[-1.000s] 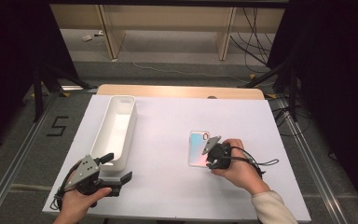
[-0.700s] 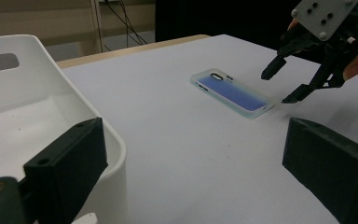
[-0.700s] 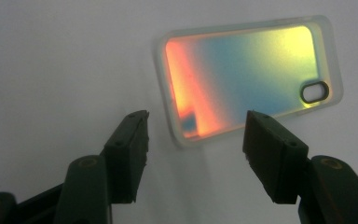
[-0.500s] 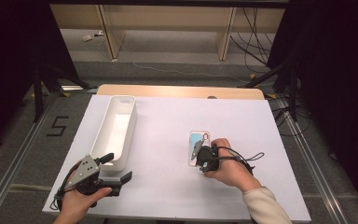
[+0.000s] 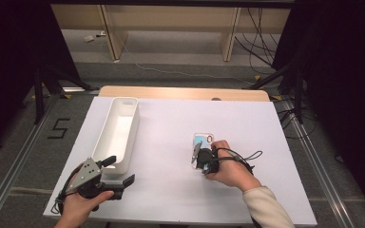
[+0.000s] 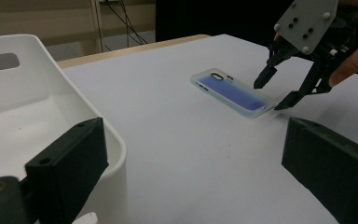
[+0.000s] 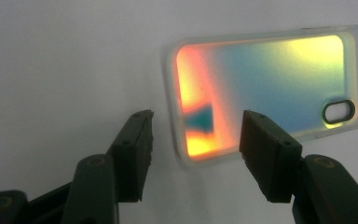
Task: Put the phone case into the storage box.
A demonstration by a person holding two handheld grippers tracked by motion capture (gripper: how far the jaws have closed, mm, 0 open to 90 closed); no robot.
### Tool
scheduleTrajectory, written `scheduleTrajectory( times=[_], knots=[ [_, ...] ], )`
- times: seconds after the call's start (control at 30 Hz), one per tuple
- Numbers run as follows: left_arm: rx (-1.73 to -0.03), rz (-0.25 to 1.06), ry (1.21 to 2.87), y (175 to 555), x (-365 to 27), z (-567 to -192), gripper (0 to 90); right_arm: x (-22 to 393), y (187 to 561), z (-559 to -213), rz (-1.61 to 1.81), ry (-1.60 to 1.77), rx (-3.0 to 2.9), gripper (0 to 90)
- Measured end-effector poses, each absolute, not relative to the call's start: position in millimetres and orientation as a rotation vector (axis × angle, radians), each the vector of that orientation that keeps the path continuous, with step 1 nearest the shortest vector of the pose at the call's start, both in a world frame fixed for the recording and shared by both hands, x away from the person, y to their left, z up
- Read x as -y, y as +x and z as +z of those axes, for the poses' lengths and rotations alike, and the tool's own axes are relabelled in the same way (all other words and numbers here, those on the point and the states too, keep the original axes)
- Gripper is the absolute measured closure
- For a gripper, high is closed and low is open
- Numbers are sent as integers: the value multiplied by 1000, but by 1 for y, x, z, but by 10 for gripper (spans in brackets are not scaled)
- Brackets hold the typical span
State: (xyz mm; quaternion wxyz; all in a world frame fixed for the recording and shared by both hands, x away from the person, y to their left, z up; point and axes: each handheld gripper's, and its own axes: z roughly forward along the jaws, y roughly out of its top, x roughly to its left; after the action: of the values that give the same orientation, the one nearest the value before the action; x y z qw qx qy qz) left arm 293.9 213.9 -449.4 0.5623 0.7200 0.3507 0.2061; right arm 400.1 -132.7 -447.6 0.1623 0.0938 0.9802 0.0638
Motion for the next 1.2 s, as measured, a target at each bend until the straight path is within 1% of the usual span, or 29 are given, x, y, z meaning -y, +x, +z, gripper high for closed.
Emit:
scheduleTrajectory(
  times=[0.43, 0.7, 0.83, 0.97, 1.2],
  knots=[
    [-828, 484, 1695, 294, -214, -450, 63, 125, 405, -453, 127, 260, -2820, 457],
    [-823, 482, 1698, 294, -215, -450, 64, 121, 413, -453, 91, 199, -2823, 464],
    [-827, 479, 1696, 294, -214, -450, 65, 121, 414, -454, 77, 219, -2833, 475],
    [-827, 478, 1696, 294, -214, -450, 65, 120, 415, -454, 67, 213, -2844, 504],
    [-821, 470, 1695, 294, -213, -450, 66, 118, 415, -455, 58, 203, -2847, 516]
  ],
)
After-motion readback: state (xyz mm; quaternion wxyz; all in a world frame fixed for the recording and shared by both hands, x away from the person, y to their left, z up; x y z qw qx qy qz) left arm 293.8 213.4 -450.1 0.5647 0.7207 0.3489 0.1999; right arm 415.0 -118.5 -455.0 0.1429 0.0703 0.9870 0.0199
